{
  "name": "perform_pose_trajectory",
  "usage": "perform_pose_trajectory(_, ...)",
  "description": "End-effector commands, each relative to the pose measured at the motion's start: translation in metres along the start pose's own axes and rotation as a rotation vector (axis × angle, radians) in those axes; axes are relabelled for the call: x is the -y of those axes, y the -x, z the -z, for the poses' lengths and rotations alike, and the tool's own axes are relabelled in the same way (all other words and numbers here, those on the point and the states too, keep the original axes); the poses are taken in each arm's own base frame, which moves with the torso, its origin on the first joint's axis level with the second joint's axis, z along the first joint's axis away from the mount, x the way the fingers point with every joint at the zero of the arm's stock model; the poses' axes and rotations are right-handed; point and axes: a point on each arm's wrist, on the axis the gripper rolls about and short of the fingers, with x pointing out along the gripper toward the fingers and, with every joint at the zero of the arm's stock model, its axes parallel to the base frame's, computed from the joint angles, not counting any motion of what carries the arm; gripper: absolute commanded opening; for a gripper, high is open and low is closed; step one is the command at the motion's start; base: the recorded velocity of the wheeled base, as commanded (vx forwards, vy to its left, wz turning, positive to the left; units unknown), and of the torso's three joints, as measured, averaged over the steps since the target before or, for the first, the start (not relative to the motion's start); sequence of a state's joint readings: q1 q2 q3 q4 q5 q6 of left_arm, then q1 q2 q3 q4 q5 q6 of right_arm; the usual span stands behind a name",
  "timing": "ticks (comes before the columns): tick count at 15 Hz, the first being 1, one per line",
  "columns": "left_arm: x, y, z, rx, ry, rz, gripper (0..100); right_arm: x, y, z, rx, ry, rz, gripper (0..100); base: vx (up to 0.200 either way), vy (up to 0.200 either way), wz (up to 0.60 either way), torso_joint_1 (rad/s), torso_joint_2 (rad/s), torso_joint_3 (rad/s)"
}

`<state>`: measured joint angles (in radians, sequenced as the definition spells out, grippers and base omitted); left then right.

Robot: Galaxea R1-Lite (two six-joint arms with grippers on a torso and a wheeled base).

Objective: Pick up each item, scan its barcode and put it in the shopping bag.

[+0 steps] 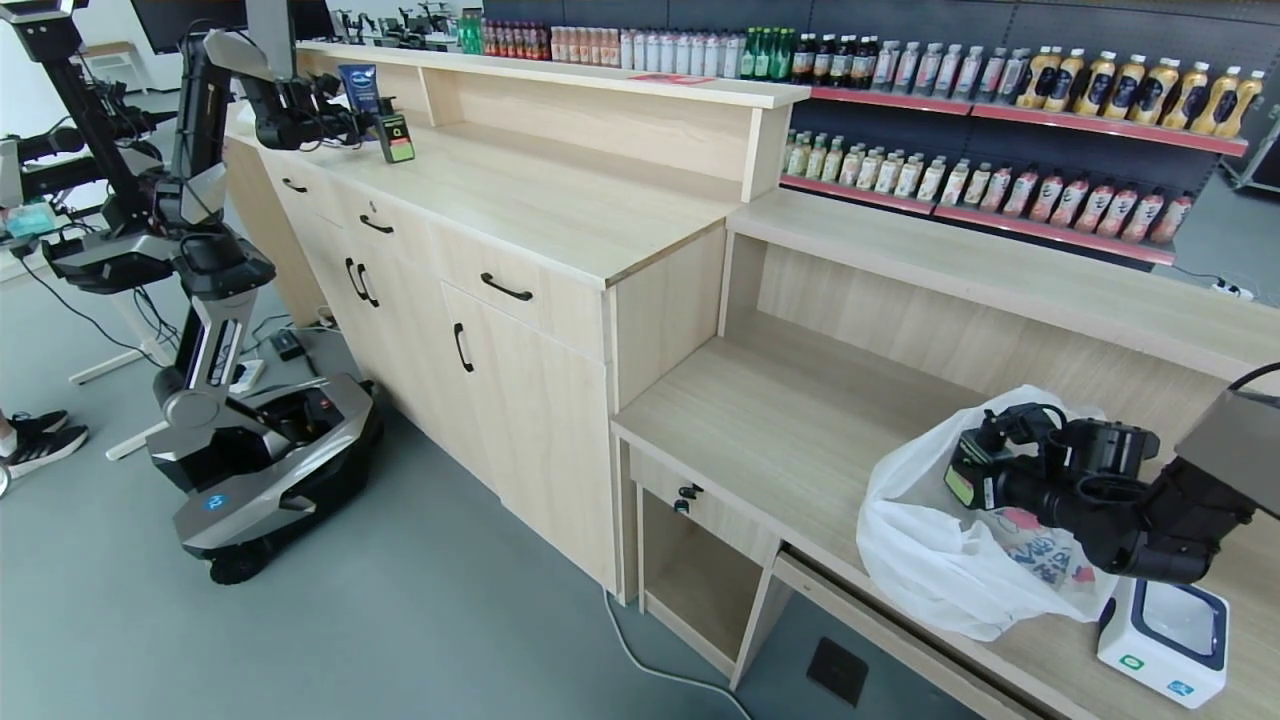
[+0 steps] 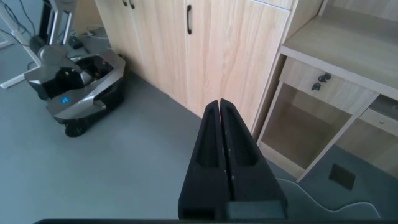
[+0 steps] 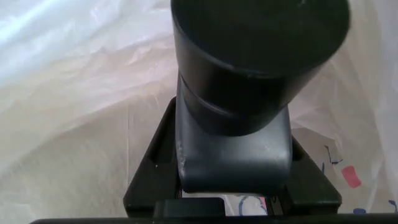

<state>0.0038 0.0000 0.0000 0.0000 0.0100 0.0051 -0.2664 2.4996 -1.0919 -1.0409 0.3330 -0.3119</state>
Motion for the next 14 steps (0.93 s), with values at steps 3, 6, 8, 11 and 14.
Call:
perform_pose_trajectory(3, 0.0, 0.0, 0.0, 0.0, 0.001, -0.002, 0, 0.002, -0.004, 0.015, -0.028, -0.014, 0.001, 0, 0.0, 0.0, 0.0, 0.0, 0.0, 0.0)
perform_pose_trajectory(6, 0.0, 0.0, 0.0, 0.0, 0.001, -0.002, 0, 0.005, -0.008, 0.014, -0.021, -0.012, 0.004, 0, 0.0, 0.0, 0.0, 0.0, 0.0, 0.0)
perform_pose_trajectory(8, 0.0, 0.0, 0.0, 0.0, 0.001, -0.002, 0, 0.005, -0.009, 0.015, -0.022, -0.012, 0.002, 0, 0.0, 0.0, 0.0, 0.0, 0.0, 0.0)
perform_pose_trajectory(11, 0.0, 0.0, 0.0, 0.0, 0.001, -0.002, 0, 0.004, -0.009, 0.015, -0.027, -0.015, 0.001, 100, 0.0, 0.0, 0.0, 0.0, 0.0, 0.0)
perform_pose_trajectory(14, 0.0, 0.0, 0.0, 0.0, 0.001, -0.002, 0, 0.004, 0.013, -0.004, 0.006, -0.012, -0.057, 100, 0.0, 0.0, 0.0, 0.0, 0.0, 0.0)
